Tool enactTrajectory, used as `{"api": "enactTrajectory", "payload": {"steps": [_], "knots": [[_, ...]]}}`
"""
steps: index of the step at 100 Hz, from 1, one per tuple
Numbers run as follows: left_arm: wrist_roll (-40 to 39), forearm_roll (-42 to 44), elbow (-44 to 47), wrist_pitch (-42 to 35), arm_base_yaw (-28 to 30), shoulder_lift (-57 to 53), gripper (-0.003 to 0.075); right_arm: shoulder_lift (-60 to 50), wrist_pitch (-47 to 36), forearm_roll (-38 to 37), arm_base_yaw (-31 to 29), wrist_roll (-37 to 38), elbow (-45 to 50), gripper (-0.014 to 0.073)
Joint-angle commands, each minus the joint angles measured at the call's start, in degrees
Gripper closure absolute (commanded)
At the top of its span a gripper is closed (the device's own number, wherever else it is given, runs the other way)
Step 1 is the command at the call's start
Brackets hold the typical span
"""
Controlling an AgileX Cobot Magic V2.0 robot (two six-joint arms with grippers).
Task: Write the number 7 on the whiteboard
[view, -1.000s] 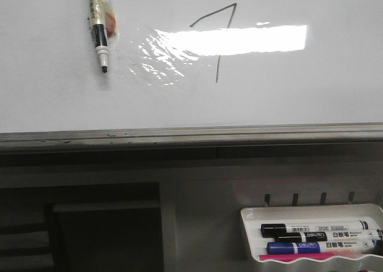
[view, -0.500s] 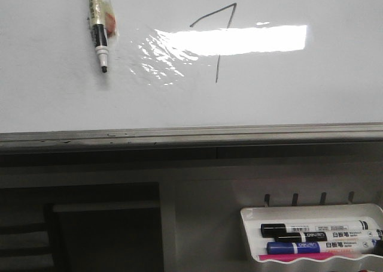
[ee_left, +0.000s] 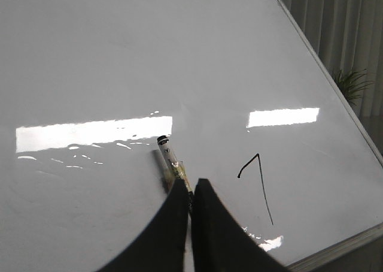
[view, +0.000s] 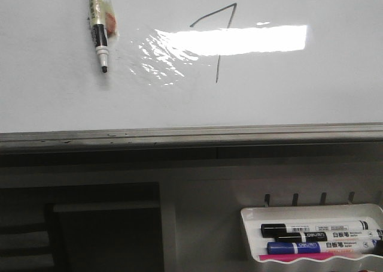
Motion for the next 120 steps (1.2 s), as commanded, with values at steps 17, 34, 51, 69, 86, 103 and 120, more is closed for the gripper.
{"api": "enactTrajectory", "payload": {"steps": [17,34,51,69,86,103,120], "knots": [[-7.22,9.80,0.48,-3.31,0.96,2.35,0.0741,0.76,-2.05,1.61,-0.28,-0.36,-1.38,0.0657],[-37.22,42.26,1.85,-2.95,9.47,7.92,0.0741,0.76,-2.05,1.61,-0.28,-0.36,-1.38,0.0657],[-64.24,69.49,3.61,1.45,19.86,8.23,0.0741,0.76,-2.05,1.61,-0.28,-0.36,-1.38,0.0657],[-71.19,78.66,6.52,2.45,28.03,3.34,0.0741,0.76,-2.05,1.61,-0.28,-0.36,-1.38,0.0657],[-72.52,80.86,9.44,3.63,34.01,-1.09,0.0741,0.76,-2.14,1.61,-0.28,-0.36,-1.38,0.0657],[-80.14,84.12,13.98,2.49,35.63,-4.16,0.0741,0.76,-2.14,1.61,-0.28,-0.36,-1.38,0.0657],[-80.14,83.65,13.97,4.81,35.63,-4.16,0.0741,0.76,-2.14,1.61,-0.28,-0.36,-1.38,0.0657]]}}
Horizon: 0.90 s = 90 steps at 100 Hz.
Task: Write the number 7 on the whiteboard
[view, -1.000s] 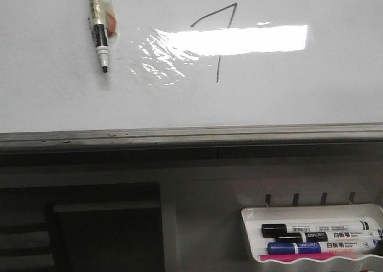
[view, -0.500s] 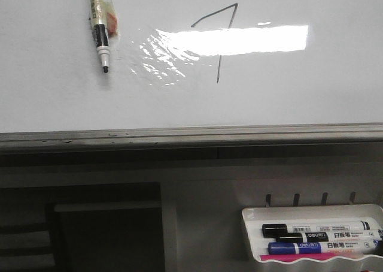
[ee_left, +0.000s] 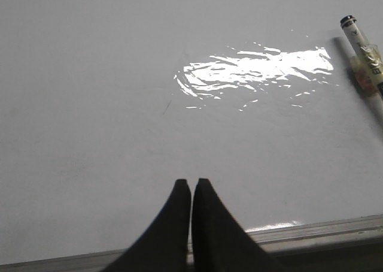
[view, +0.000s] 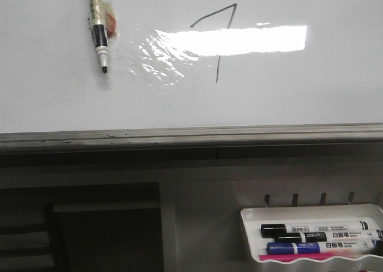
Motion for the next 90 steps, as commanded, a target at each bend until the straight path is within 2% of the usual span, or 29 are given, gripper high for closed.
{"api": "enactTrajectory", "payload": {"steps": [1,90], "knots": [[-1.01,0.00,2.14,-4.00,0.21,-1.87,0.0741,0.76,-2.00,1.61,-0.28,-0.26,-1.38,0.0657],[-1.01,0.00,2.03,-3.46,0.33,-1.77,0.0741,0.76,-2.00,1.61,-0.28,-0.26,-1.38,0.0657]]}}
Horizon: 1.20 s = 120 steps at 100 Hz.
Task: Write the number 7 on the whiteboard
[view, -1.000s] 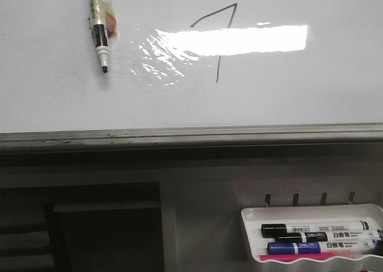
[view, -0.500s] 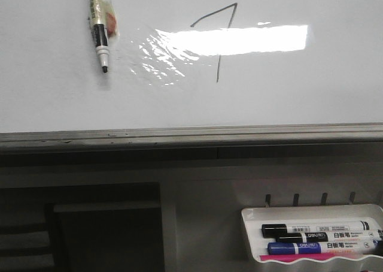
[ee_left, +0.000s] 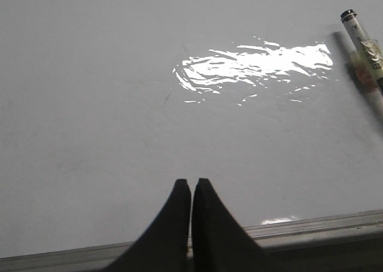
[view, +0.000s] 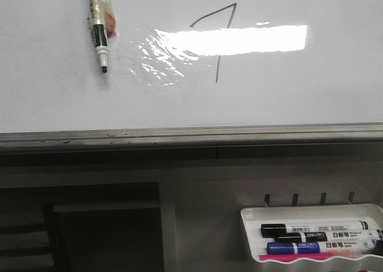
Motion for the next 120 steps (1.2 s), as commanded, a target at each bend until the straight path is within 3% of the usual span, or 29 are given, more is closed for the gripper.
{"api": "enactTrajectory", "payload": {"steps": [1,23,34,38,50,55,65,75,108,120], "knots": [[-0.65,0.00,2.03,-3.96,0.24,-1.77,0.0741,0.76,-2.00,1.61,-0.28,-0.23,-1.38,0.0657],[-0.65,0.00,2.03,-3.96,0.24,-1.77,0.0741,0.76,-2.58,1.48,-0.28,-0.23,-1.38,0.0657],[-0.65,0.00,2.03,-3.96,0.24,-1.77,0.0741,0.76,-8.16,-2.46,-0.28,2.61,-1.38,0.0657],[-0.65,0.00,2.03,-3.96,0.24,-1.77,0.0741,0.76,-9.84,-9.69,-0.37,7.43,-1.51,0.0657],[-0.65,0.00,2.03,-3.96,0.24,-1.77,0.0741,1.13,-15.26,-40.21,-0.40,38.64,-1.52,0.0657],[-0.65,0.00,2.03,-3.96,0.24,-1.77,0.0741,1.34,-17.25,-51.45,-0.40,47.99,-1.41,0.0657],[-0.65,0.00,2.03,-3.96,0.24,-1.77,0.0741,1.85,-22.65,-64.92,-0.40,56.92,-0.34,0.0657],[-0.65,0.00,2.03,-3.96,0.24,-1.77,0.0741,1.85,-27.11,-67.32,-0.30,57.71,2.52,0.0657],[-0.65,0.00,2.03,-3.96,0.24,-1.77,0.0741,0.64,-30.16,-71.42,5.11,57.71,11.96,0.0657],[-0.65,0.00,2.03,-3.96,0.24,-1.77,0.0741,-2.77,-25.74,-73.55,6.25,57.71,11.95,0.0657]]}}
